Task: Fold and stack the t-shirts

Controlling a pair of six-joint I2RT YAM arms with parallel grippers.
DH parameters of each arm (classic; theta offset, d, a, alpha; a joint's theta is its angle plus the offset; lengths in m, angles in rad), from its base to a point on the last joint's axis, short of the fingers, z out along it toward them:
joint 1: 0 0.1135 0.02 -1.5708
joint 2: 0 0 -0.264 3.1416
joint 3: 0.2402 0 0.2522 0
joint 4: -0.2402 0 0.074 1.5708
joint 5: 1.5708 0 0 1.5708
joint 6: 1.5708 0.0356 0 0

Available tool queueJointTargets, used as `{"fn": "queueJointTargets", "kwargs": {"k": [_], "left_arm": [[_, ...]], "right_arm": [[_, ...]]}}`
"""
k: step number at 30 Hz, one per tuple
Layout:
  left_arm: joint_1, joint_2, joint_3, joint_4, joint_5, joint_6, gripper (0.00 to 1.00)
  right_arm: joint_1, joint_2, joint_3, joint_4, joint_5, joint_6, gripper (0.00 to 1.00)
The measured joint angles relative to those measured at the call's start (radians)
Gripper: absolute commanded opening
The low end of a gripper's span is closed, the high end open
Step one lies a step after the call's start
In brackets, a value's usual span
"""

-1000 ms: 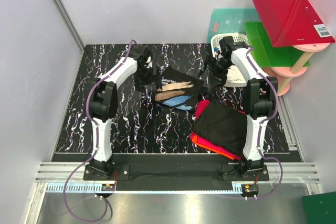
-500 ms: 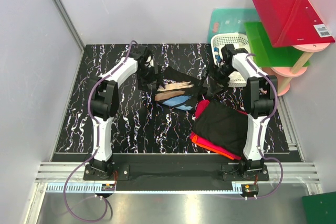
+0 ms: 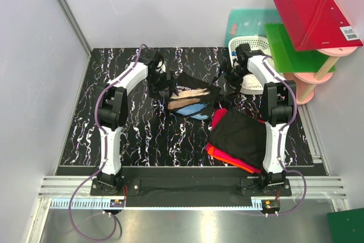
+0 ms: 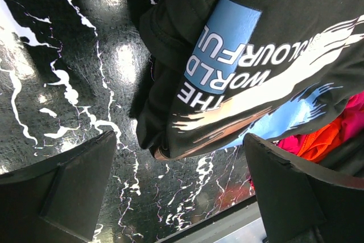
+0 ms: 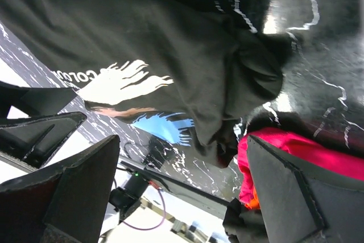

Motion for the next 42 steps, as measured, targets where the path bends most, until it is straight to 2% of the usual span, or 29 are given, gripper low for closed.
{"fn": "queueJointTargets", "kwargs": {"k": [7, 16, 20, 31, 42], "left_arm": [[0.007, -0.002, -0.021, 0.008, 0.019, 0.035, 0.99], [0.007, -0.063, -0.131, 0.018, 0.024, 0.077, 0.99], [0.007, -0.095, -0.18, 0.025, 0.031, 0.085, 0.99], [0.007, -0.124, -0.221, 0.054, 0.048, 0.089, 0.99], [0.007, -0.132, -0.235, 0.069, 0.05, 0.088, 0.99]], "right_arm": [[0.07, -0.02, -0.045, 0.053, 0.034, -0.064, 1.0], [0.301, -0.156, -0.263, 0.128, 0.222, -0.122, 1.0], [0.356, -0.159, -0.327, 0.143, 0.296, -0.108, 1.0], [0.365, -0.187, -0.395, 0.14, 0.562, -0.016, 1.0], [0.364, -0.192, -0.358, 0.151, 0.615, 0.004, 1.0]]}}
